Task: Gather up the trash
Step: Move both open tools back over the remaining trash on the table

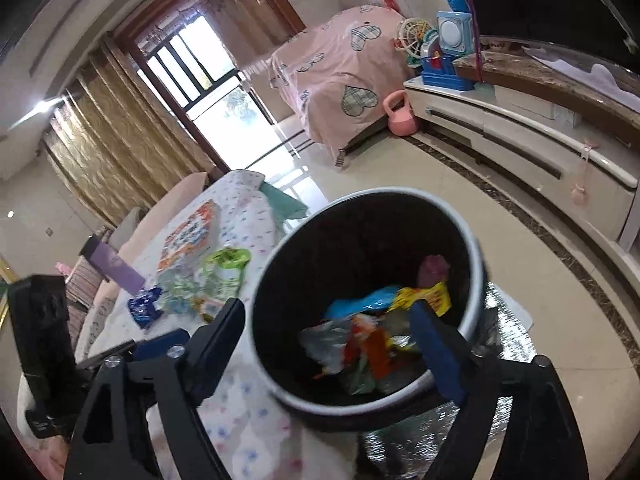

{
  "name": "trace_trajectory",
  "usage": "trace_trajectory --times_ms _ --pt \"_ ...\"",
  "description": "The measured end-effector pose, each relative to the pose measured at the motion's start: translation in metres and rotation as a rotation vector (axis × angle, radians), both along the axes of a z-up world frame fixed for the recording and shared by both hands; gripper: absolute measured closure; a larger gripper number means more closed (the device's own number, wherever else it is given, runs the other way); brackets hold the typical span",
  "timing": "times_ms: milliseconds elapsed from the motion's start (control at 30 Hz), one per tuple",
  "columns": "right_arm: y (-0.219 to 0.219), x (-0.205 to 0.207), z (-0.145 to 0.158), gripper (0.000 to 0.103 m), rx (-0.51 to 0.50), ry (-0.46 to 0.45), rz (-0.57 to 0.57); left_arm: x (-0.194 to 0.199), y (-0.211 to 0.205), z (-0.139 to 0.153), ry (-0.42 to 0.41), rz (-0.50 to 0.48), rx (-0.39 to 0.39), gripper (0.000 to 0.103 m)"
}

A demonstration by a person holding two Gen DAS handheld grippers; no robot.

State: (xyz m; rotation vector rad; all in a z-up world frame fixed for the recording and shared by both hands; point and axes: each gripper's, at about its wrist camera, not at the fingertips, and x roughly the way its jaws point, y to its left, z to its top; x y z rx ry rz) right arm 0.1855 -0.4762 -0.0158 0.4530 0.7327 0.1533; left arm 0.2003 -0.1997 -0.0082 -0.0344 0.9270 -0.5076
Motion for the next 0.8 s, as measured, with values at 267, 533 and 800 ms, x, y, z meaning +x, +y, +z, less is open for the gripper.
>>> trace_trajectory --times_ms 267,533,800 --pt "0.053 -0.015 0.002 0.008 -0.002 -0.029 0.056 -0.023 0.069 -0.011 0.029 0.132 -0.037 0.035" --pt "0.106 -0.022 -0.005 0.008 -0.007 -0.028 0.133 -0.036 0.127 -0.019 0.045 0.245 -0.06 0.035" --pt "0.154 -0.014 -0.01 0.008 -0.036 -0.02 0.219 -0.037 0.167 -0.025 0.051 0.32 -0.076 0.035"
